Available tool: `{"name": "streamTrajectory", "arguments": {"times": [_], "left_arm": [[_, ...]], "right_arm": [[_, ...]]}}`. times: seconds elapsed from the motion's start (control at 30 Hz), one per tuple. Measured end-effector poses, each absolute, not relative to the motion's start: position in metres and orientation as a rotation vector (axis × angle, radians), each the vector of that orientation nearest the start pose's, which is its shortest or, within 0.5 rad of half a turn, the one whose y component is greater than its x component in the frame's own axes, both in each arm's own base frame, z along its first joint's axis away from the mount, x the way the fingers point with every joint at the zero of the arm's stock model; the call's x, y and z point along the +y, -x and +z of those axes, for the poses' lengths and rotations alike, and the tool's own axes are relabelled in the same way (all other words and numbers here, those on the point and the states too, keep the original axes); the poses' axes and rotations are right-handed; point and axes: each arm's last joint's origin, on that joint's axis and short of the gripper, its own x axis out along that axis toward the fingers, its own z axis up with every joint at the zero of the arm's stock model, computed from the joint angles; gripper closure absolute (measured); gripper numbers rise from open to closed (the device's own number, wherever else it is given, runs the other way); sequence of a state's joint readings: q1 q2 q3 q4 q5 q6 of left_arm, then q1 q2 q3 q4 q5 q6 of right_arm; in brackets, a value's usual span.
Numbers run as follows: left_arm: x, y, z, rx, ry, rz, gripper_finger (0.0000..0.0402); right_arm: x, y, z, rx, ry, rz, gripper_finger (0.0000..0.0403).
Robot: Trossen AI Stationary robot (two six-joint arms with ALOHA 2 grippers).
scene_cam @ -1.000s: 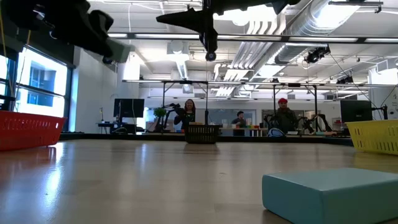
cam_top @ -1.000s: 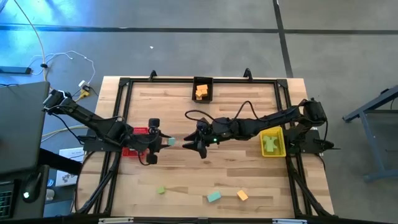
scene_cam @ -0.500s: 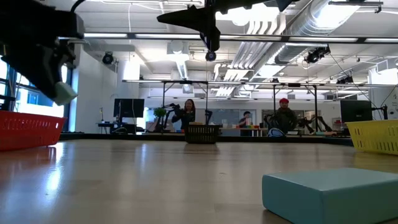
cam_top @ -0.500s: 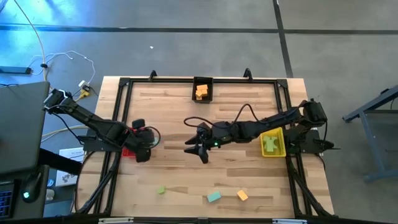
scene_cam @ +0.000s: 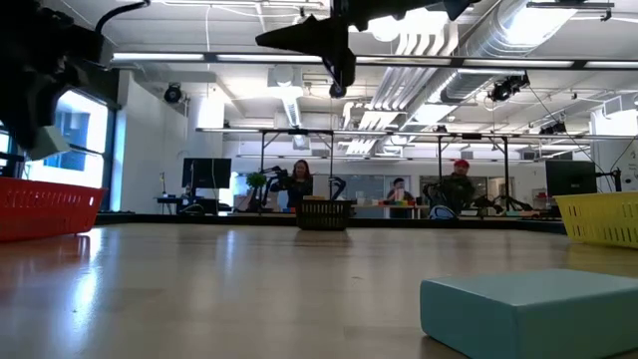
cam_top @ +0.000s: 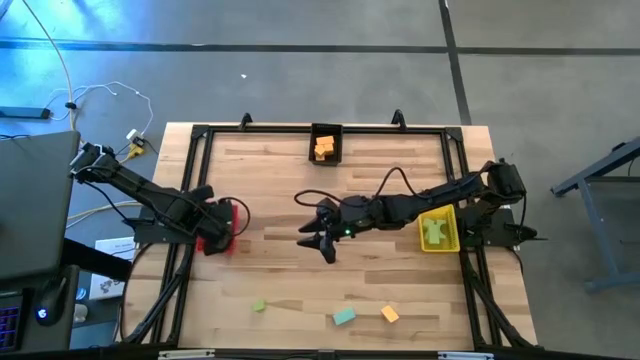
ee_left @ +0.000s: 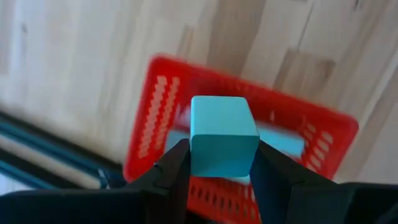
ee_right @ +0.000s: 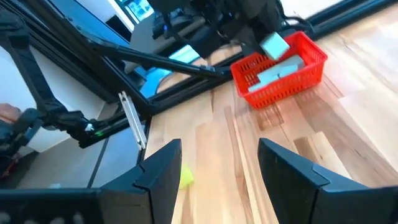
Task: Sort & place blocks by color
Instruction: Put the blue block into the red bin
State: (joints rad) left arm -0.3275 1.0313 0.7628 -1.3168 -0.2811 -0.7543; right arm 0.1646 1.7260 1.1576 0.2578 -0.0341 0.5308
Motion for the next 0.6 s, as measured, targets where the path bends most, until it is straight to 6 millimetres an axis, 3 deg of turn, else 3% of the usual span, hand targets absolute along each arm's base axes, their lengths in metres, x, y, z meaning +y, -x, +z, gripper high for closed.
{"name": "streamTrajectory", "arguments": {"times": [0.23,0.6], "left_arm": [[-0.037,-0.129,0.227,1.437,0.174,0.509,0.0287],[-0.026,-0.132,0.227,1.453,0.208,0.531,0.0285]], "right_arm": [[0.071,-0.382,0.246,0.435,-0.503,0.102,0.0206],[0.103,-0.371,0.238,0.545,-0.444,0.163,0.0206]]}}
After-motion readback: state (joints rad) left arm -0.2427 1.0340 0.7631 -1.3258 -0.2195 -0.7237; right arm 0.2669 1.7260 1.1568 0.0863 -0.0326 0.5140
